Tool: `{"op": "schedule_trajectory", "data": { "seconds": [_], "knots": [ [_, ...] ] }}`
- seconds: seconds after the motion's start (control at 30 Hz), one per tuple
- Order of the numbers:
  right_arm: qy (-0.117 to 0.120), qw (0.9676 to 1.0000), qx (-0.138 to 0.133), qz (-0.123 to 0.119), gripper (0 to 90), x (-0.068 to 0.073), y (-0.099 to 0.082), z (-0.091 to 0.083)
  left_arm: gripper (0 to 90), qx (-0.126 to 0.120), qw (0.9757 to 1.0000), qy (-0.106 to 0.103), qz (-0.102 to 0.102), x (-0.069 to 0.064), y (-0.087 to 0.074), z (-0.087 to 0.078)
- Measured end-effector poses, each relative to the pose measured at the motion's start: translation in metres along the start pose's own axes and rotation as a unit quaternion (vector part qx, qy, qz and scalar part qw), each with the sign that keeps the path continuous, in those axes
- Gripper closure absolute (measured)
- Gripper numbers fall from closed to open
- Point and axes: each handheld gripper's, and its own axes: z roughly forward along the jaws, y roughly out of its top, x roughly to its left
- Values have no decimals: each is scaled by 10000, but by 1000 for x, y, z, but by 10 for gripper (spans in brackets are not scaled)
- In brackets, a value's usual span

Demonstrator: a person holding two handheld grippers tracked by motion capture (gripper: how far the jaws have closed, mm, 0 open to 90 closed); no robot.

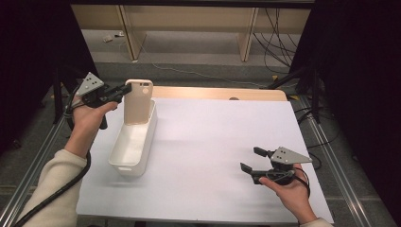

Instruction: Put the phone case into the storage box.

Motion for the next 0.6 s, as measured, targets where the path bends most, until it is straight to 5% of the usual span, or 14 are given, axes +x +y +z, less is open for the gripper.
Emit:
{"op": "schedule_trajectory", "data": {
  "seconds": [0.6],
  "knots": [
    [9,10000,-9,-35,219,0,0,1,813,31,10000,45,-18,6,-5,7]
  ]
}}
